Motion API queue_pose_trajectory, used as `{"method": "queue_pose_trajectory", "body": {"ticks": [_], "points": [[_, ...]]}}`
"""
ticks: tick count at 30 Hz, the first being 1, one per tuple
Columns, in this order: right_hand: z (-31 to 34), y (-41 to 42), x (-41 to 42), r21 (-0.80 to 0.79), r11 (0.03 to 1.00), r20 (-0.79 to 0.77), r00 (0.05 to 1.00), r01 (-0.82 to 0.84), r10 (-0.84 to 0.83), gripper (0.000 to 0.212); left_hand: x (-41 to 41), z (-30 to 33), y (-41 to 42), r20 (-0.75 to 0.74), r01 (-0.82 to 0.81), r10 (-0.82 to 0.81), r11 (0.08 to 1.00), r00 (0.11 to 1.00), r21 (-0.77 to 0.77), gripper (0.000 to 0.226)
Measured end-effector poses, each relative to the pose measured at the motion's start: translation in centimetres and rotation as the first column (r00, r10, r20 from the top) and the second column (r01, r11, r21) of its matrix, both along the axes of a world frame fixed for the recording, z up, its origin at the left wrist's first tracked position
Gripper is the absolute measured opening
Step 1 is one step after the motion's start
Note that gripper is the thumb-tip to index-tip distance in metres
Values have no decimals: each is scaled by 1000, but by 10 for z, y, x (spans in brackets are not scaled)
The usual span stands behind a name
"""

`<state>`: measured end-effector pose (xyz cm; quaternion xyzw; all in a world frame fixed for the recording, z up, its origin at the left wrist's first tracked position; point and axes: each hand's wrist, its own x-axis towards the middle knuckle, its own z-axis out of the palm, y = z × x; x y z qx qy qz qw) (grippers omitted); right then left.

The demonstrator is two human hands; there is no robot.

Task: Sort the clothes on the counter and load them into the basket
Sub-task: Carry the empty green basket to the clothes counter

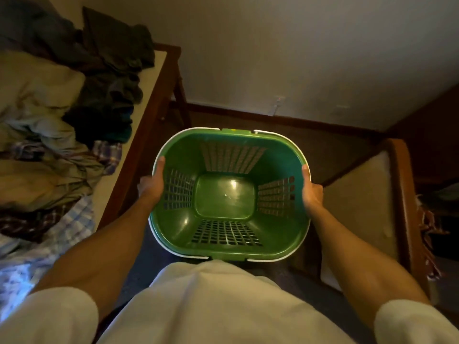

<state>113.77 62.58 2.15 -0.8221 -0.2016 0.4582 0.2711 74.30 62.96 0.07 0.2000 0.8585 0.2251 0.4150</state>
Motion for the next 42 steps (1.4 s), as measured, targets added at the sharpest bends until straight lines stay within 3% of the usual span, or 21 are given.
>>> {"method": "queue_pose_trajectory", "body": {"ticks": [8,15,18,22,26,31,35,38,42], "points": [[-37,158,-11,-36,999,18,999,28,-28,90,-5,-33,165,70,-8,10,999,997,-40,113],[-94,275,-7,-102,991,2,996,87,-87,71,-2,-95,291,52,-17,20,998,998,-59,108],[-139,319,-2,-104,989,-33,993,108,-112,82,4,-136,334,40,-24,27,995,999,-96,109],[-203,360,4,-126,982,-37,989,137,-143,97,2,-207,375,36,-53,60,984,998,-167,132],[-254,375,13,-150,978,-17,989,144,-148,98,4,-269,390,42,-65,77,970,996,-232,145],[-282,380,19,-177,974,35,990,140,-136,96,12,-282,395,-50,3,-13,983,999,-184,106],[-281,376,21,-190,976,66,993,110,-99,100,9,-277,392,4,86,-86,983,996,-161,91],[-269,376,18,-231,972,106,994,37,-12,119,3,-262,397,91,211,-201,970,975,-121,81],[-235,374,1,-242,962,361,909,-123,207,91,1,-230,397,0,276,-279,952,960,-135,74]]}}
